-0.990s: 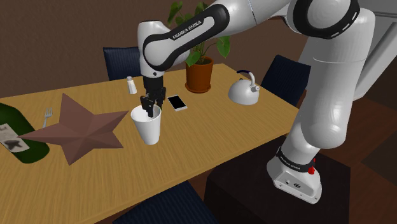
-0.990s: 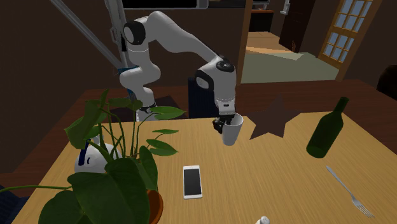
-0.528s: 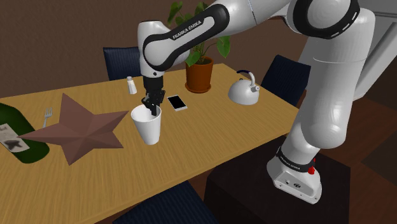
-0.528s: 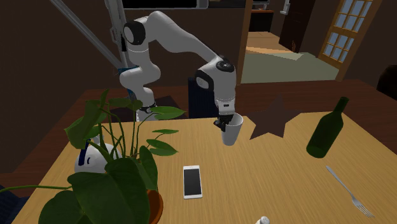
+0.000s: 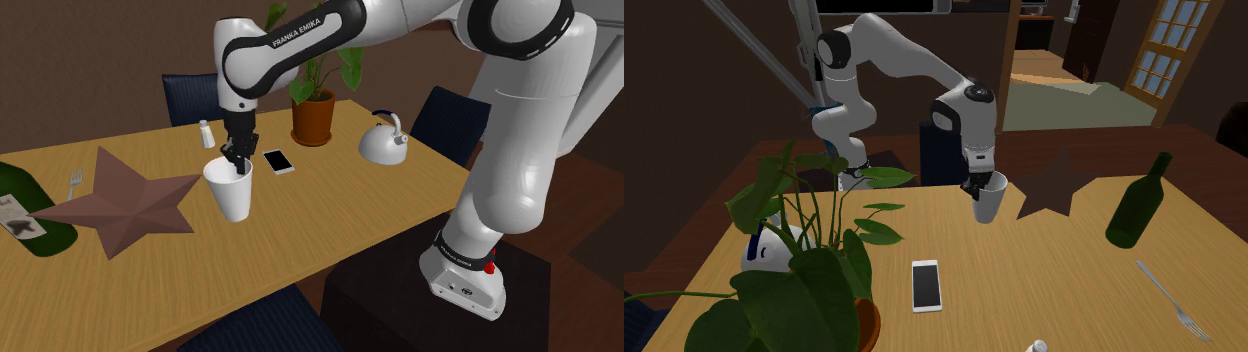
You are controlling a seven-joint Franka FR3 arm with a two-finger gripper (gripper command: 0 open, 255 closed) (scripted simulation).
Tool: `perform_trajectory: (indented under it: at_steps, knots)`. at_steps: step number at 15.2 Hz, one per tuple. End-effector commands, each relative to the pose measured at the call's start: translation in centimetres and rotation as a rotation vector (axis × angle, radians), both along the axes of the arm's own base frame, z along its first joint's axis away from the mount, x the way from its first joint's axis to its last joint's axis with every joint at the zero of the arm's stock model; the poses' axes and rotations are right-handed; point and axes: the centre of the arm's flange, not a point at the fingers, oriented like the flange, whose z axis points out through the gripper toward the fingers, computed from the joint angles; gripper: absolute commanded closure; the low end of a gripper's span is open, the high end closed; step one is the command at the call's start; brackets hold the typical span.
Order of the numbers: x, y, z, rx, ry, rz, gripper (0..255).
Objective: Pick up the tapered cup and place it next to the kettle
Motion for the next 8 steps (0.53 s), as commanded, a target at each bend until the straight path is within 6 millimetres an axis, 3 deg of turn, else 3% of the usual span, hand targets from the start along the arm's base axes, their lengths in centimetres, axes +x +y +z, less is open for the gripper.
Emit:
perform_trajectory:
  at_steps: [1,8]
  knots:
    - [0.0,0.0,1.1,0.000,0.000,0.000,255]
    - [0.0,0.0,4.8,0.000,0.000,0.000,255]
